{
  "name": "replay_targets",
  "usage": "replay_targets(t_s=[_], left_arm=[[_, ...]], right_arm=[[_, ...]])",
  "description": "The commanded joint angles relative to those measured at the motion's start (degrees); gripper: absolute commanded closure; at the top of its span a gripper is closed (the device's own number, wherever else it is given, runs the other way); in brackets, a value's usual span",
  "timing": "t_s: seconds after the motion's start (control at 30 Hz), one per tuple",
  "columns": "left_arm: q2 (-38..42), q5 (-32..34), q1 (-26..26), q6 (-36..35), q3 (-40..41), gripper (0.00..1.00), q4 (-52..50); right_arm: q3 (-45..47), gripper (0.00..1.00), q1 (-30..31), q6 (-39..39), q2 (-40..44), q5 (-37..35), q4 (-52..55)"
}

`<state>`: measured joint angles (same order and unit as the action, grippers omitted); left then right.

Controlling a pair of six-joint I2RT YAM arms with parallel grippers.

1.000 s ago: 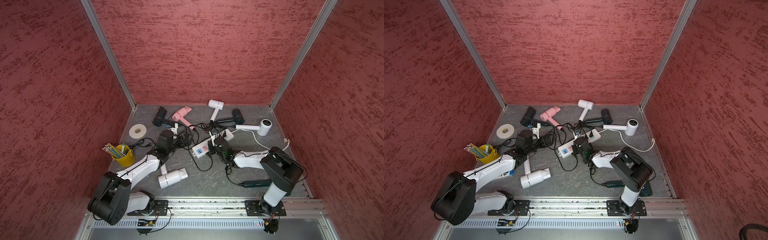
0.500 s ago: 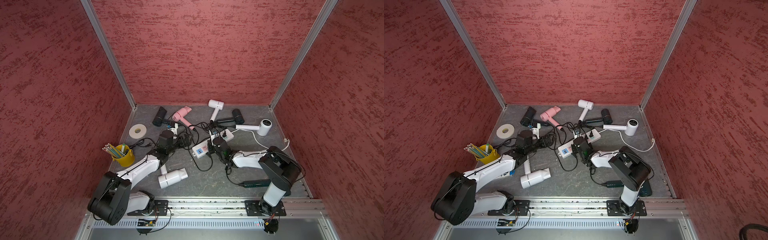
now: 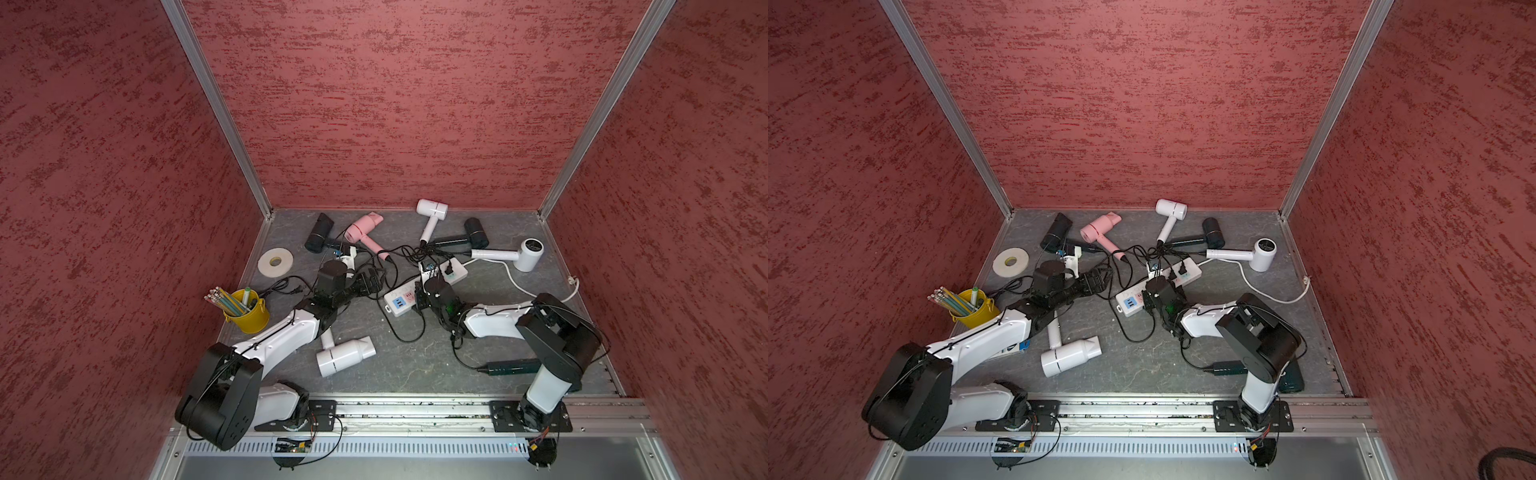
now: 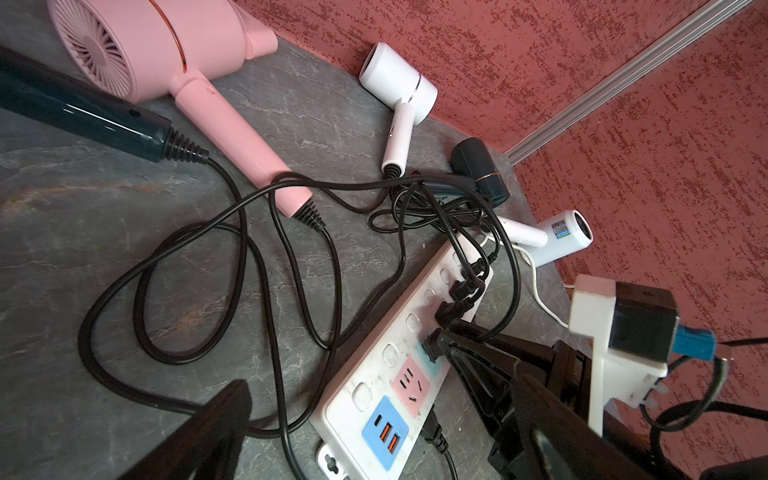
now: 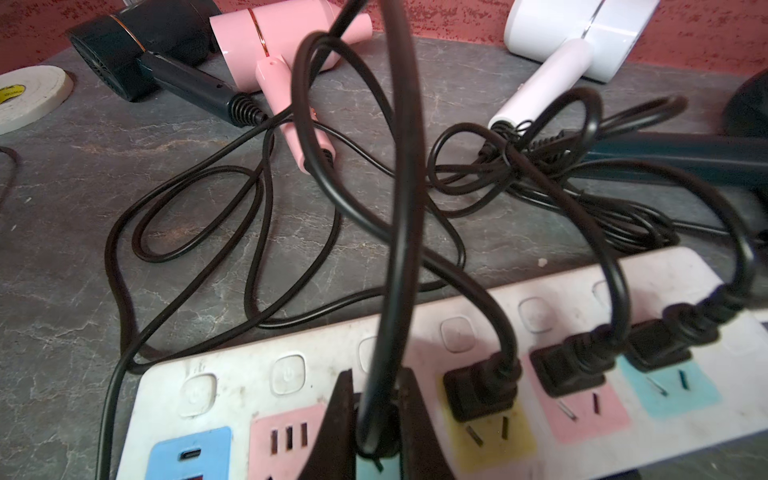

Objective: Charge the blow dryers
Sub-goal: Insert the plug into the socket.

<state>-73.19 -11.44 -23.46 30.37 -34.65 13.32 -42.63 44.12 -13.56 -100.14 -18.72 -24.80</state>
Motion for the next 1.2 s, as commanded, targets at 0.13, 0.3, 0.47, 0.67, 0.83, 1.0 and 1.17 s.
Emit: replay_targets(t_s=[0.13,0.3,0.47,0.67,0.83,1.0,1.17], left_arm=[[-0.3,1.1,-0.3,-1.0,0.3,0.0,0.5],[-0.2,2.4,-0.7,-1.3,0.2,0.0,0.0],[-0.2,3.3,-1.1,-1.6,-0.1,0.0,-0.6],[-0.4,3.8,-1.3,-1.7,-0.2,0.0,-0.8],[-1.3,4.0,-1.7,-1.8,-0.5,0.0,-0.6],[-2.0,4.1,-1.8,-1.8,-0.6,0.0,-0.5],[-1.9,4.3,-1.9,-2.0,-0.6,0.0,-0.5]], right_arm=[[4.9,1.0,1.3,-1.5,-3.1,1.7,12.2],[4.0,1.0,1.1,-1.8,-4.8,2.8,14.0],[2.2,1.0,-0.8,-1.7,-6.6,5.3,15.4],[3.7,1.0,-1.7,-3.6,-8.6,6.8,14.8],[2.2,1.0,-2.0,-5.2,-8.1,6.6,18.8],[-1.5,1.0,-2.0,-7.0,-7.3,3.6,25.2],[0.3,1.0,-1.5,-9.3,-8.4,3.3,24.1]])
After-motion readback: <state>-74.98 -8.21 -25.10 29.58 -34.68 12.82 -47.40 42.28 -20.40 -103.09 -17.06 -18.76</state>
